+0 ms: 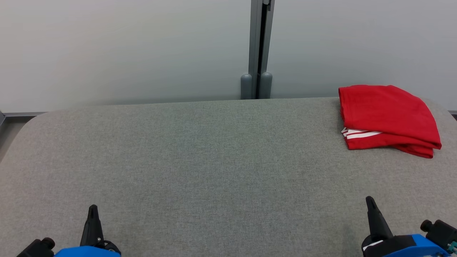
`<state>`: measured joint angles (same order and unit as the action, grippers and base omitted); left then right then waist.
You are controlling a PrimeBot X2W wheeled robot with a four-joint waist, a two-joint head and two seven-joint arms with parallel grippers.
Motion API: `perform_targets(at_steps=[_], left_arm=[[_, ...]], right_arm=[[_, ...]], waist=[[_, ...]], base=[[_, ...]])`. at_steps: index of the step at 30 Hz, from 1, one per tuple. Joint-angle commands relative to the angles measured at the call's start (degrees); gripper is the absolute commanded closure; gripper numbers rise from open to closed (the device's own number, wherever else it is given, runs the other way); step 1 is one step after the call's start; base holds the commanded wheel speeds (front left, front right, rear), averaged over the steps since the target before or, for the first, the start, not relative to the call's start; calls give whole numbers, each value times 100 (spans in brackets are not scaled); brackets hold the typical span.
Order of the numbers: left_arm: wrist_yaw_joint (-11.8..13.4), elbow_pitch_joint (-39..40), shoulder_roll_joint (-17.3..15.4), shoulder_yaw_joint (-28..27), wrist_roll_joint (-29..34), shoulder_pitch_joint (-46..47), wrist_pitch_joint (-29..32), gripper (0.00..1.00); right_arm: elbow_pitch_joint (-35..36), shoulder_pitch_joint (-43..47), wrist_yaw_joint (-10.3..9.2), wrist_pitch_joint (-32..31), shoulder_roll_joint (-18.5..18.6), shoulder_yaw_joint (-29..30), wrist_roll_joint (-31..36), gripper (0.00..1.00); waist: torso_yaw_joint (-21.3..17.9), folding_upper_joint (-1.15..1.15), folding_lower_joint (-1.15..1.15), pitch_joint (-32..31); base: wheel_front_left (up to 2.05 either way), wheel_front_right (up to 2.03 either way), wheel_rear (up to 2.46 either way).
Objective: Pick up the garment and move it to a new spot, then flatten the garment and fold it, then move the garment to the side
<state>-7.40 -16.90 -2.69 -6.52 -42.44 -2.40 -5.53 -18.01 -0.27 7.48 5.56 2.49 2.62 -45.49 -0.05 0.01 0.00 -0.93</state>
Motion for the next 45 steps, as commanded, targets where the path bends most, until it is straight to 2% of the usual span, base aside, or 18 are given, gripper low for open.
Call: perform_targets(at_steps=[1,20,45], left_arm=[[-5,87,-25,9,-184,183,39,100],[-7,153,-26,5,-1585,397,385,100],[-10,218,-26,1,-3080,628,755,100]], right_arm=[[100,-175,1,-47,32,37,-177,100],[199,-307,2,-389,39,143,-1491,100],[295,-458,2,-762,48,256,-2898,100]], waist=[[1,-1,0,1],[1,-1,0,25],[3,-1,0,57]], base=[[0,0,0],[0,0,0],[0,0,0]])
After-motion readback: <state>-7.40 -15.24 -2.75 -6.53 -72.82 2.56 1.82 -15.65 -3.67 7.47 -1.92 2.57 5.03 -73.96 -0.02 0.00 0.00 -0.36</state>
